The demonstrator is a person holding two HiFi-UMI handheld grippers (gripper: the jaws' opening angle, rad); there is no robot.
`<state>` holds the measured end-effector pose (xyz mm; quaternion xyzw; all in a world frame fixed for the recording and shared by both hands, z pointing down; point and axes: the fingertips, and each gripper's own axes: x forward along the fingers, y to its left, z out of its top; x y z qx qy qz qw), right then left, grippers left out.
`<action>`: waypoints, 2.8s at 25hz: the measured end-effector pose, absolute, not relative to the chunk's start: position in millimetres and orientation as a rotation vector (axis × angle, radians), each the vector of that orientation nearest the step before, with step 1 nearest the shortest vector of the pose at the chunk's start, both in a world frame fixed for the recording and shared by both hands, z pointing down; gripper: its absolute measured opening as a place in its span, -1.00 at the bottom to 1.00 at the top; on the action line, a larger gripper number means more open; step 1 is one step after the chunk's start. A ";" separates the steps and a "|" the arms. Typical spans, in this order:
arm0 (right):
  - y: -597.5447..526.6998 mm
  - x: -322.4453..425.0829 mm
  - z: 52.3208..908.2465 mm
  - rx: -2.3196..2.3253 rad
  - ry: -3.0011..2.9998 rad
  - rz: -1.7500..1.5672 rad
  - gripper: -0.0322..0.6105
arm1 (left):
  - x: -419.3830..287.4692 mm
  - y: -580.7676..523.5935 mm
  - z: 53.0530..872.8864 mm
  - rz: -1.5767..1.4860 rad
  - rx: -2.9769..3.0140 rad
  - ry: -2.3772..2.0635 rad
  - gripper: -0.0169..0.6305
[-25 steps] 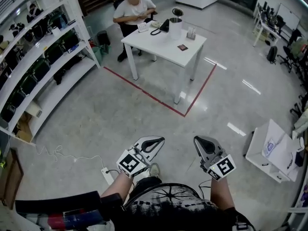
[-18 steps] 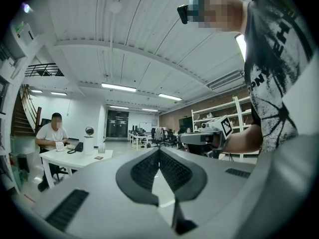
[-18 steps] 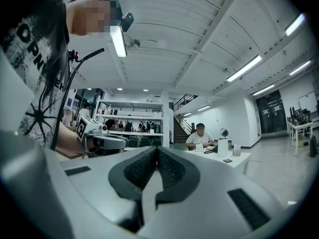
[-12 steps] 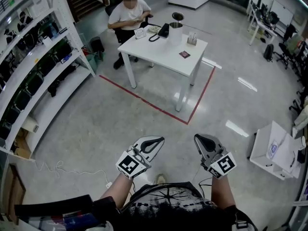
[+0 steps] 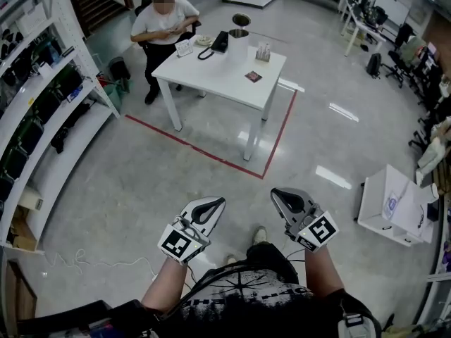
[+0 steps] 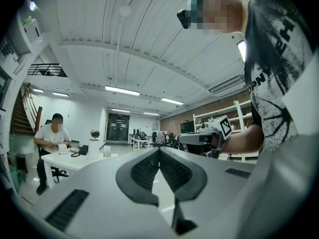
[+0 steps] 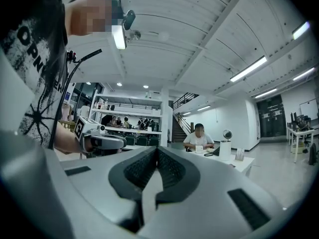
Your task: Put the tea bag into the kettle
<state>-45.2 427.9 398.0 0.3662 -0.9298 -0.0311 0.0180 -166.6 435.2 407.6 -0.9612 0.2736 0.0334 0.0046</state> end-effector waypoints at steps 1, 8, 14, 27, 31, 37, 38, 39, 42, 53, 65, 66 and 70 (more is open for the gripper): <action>424.8 -46.0 397.9 1.130 -2.889 -0.096 -0.87 | -167.0 433.5 408.4 0.105 -3.014 0.862 -0.91; 383.3 -42.6 403.2 1.077 -2.918 -0.097 -0.87 | -165.9 404.0 416.4 0.089 -3.001 0.928 -0.91; 334.0 -35.6 403.2 1.019 -2.969 -0.103 -0.87 | -145.2 369.0 422.9 0.054 -3.010 0.945 -0.91; 209.3 26.9 387.9 0.967 -3.021 -0.107 -0.87 | -88.6 238.2 392.7 0.005 -2.943 1.006 -0.91; 173.3 46.4 384.0 0.959 -3.042 -0.118 -0.87 | -68.3 201.6 387.5 -0.010 -2.930 1.014 -0.91; 130.5 68.8 383.9 0.933 -3.060 -0.133 -0.87 | -41.0 153.8 386.9 -0.006 -2.917 1.023 -0.91; 124.4 72.2 383.8 0.930 -3.061 -0.135 -0.87 | -37.9 147.2 388.1 -0.010 -2.912 1.025 -0.91; 118.5 75.2 383.5 0.929 -3.062 -0.137 -0.87 | -35.0 141.1 388.7 -0.012 -2.909 1.026 -0.91; 104.1 82.1 383.0 0.931 -3.063 -0.142 -0.87 | -27.6 127.3 388.9 -0.005 -2.908 1.030 -0.91; 72.2 95.0 386.4 0.956 -3.052 -0.129 -0.87 | -12.8 92.1 391.9 0.005 -2.919 0.999 -0.91; 7.9 88.8 395.9 1.027 -3.005 -0.130 -0.87 | -16.8 21.9 402.5 0.022 -2.960 0.930 -0.91; 0.3 87.7 396.4 1.037 -3.000 -0.130 -0.87 | -18.5 12.3 404.4 0.010 -2.959 0.924 -0.91; -33.9 82.6 396.8 1.074 -2.975 -0.131 -0.87 | -23.9 -26.1 408.4 0.017 -2.965 0.870 -0.91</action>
